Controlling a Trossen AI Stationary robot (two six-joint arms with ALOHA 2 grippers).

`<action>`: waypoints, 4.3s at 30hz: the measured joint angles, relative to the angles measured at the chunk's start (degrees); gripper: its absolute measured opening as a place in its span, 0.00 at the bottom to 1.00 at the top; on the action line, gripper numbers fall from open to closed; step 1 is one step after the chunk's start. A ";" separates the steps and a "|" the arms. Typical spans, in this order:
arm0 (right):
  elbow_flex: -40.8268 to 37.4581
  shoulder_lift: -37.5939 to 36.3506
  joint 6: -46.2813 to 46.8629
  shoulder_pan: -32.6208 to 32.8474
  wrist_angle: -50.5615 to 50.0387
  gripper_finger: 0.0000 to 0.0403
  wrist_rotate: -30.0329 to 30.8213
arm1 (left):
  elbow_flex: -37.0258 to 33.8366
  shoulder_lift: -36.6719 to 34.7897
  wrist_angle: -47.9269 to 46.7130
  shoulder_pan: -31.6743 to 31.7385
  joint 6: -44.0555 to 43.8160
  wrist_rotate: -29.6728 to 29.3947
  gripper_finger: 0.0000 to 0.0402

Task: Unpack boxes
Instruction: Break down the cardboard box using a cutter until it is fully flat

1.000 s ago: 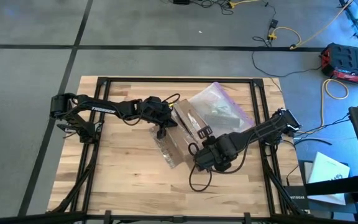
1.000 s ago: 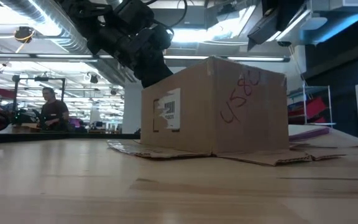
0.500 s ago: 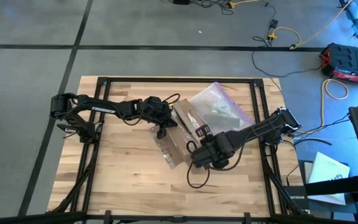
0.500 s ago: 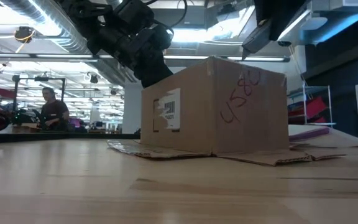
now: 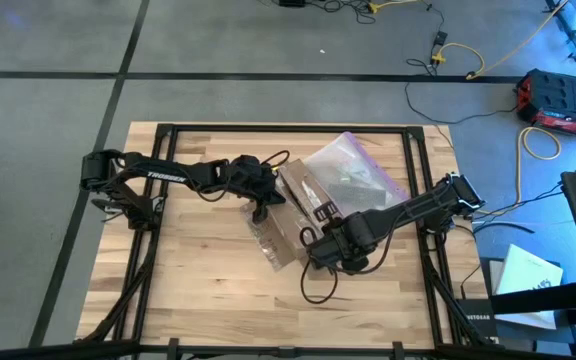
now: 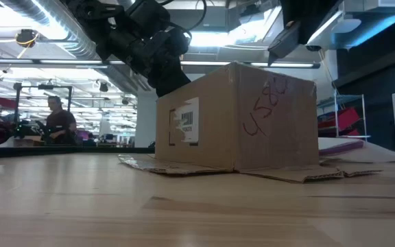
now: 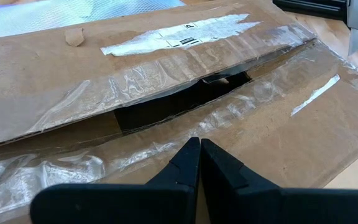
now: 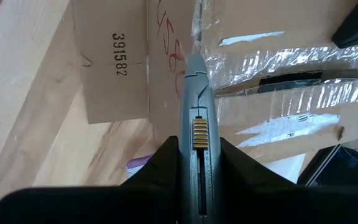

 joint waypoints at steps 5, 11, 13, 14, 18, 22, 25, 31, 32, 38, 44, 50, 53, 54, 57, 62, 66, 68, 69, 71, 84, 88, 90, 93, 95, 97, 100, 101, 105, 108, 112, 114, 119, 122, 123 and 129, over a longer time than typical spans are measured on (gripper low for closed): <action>0.00 0.00 -0.02 0.00 0.24 0.14 0.05 | 0.00 0.00 0.00 0.00 0.11 0.00 0.00; -0.02 0.00 -0.22 -0.35 0.81 0.14 0.29 | 0.00 0.00 0.00 0.00 0.15 0.00 0.00; -0.02 0.00 -0.22 -0.40 0.78 0.14 0.41 | 0.00 0.00 0.00 0.00 0.15 0.00 0.00; -0.02 0.00 -0.22 -0.61 0.78 0.14 0.40 | 0.00 0.00 0.00 0.00 0.20 0.00 0.00; -0.05 0.00 -0.24 -0.68 0.86 0.14 -0.06 | 0.00 0.00 0.00 0.00 0.70 0.01 0.00; -0.92 0.01 -0.26 -0.70 1.39 0.14 -0.47 | 0.00 0.00 0.00 0.00 0.71 0.00 0.00; -1.36 0.02 -0.26 -0.72 2.21 0.14 -0.60 | 0.00 0.00 -0.05 0.00 0.70 0.00 0.00; -1.36 0.02 -1.01 -0.72 2.27 0.14 -0.59 | 0.00 0.00 -0.07 0.00 0.79 0.03 0.00; -1.36 0.02 -1.01 -0.72 2.27 0.14 -0.59 | 0.00 0.00 -0.09 0.00 0.77 0.00 0.00; -1.38 -0.11 -1.00 -0.74 2.10 0.14 -0.61 | 0.00 0.00 -0.17 0.00 0.79 0.36 0.00; -1.40 -0.23 -0.91 -0.74 1.58 0.14 -0.65 | 0.02 0.00 -0.37 0.00 0.87 1.01 0.00; -1.40 -0.57 -0.85 -0.82 0.69 0.14 -0.65 | 0.02 0.00 -1.03 0.00 1.73 1.21 0.00; -1.40 -0.59 -0.32 -1.03 0.50 0.14 -0.67 | 0.02 -0.02 -1.03 0.00 1.79 1.25 0.00; -1.40 -0.59 -0.22 -1.03 0.52 0.14 -0.67 | 0.02 -0.02 -1.05 0.00 1.95 1.25 0.00; -1.40 -0.59 -0.20 -1.03 0.57 0.14 -0.65 | 0.00 -0.02 -1.05 0.00 2.11 1.28 0.00; -1.40 -0.59 -0.20 -1.03 0.89 0.14 -0.65 | 0.00 -0.02 -1.07 0.00 2.12 1.29 0.00; -1.41 -0.59 -0.20 -1.03 2.10 0.14 -0.63 | 0.00 -0.02 -1.07 0.00 2.10 1.31 0.00; -1.42 -0.59 -0.20 -1.03 3.36 0.14 -0.67 | 0.00 -0.02 -1.07 0.00 2.20 1.31 0.00; -1.42 -0.59 -0.20 -1.03 3.77 0.14 -0.94 | 0.00 -0.02 -1.07 0.00 2.33 1.31 0.00; -1.42 -0.59 -0.20 -1.02 4.19 0.14 -1.37 | 0.00 -0.02 -1.07 0.00 2.51 1.31 0.00; -1.42 -0.39 -1.09 -1.01 3.69 0.14 -1.53 | 0.00 -0.02 -1.09 0.00 2.54 1.30 0.00; -1.41 -0.35 -1.09 -1.01 3.68 0.14 -1.61 | 0.00 -0.02 -1.05 0.00 2.54 1.31 0.00; -1.42 -0.35 -1.09 -1.01 3.57 0.14 -1.58 | 0.00 -0.02 -1.02 0.00 2.51 1.29 0.00; -1.42 -0.35 -1.09 -1.01 3.15 0.14 -1.37 | 0.00 -0.02 -1.03 0.00 2.51 1.29 0.00; -1.42 -0.35 -1.10 -1.01 2.82 0.14 -1.22 | 0.00 -0.02 -1.01 0.00 2.44 1.29 0.00; -1.42 -0.34 -1.10 -1.01 2.68 0.14 -1.05 | 0.00 -0.02 -1.01 0.00 2.41 1.29 0.00; -1.42 -0.33 -1.09 -1.01 2.64 0.14 -0.80 | 0.00 -0.02 -1.01 0.00 2.32 1.29 0.00; -1.42 -0.35 -1.11 -1.01 2.64 0.14 -0.78 | 0.00 -0.02 -1.01 0.00 2.32 1.29 0.00; -1.42 -0.34 -1.09 -1.01 2.64 0.14 -0.66 | 0.00 -0.02 -1.01 0.00 2.32 1.29 0.00; -1.42 -0.35 -1.14 -1.01 2.88 0.14 -0.47 | 0.00 -0.02 -1.03 0.00 2.29 1.29 0.00; -1.40 -0.33 -1.32 -1.03 4.23 0.14 -0.13 | 0.00 -0.02 -1.01 0.00 2.29 1.29 0.00; -1.41 -0.34 -1.42 -1.03 4.35 0.14 -0.13 | 0.00 -0.02 -1.03 0.00 2.30 1.29 0.00; -1.40 -0.33 -1.46 -1.03 4.50 0.14 -0.59 | 0.00 -0.02 -1.03 0.00 2.32 1.29 0.00; -1.41 -0.34 -1.46 -1.03 4.50 0.14 -0.81 | 0.00 -0.02 -1.03 0.00 2.54 1.29 0.00; -1.40 -0.34 -1.46 -1.03 4.49 0.14 -0.91 | 0.00 -0.02 -1.03 0.00 2.58 1.29 0.00; -1.42 -0.33 -1.46 -1.11 3.78 0.14 -0.93 | 0.00 -0.02 -1.02 0.00 2.65 1.29 0.00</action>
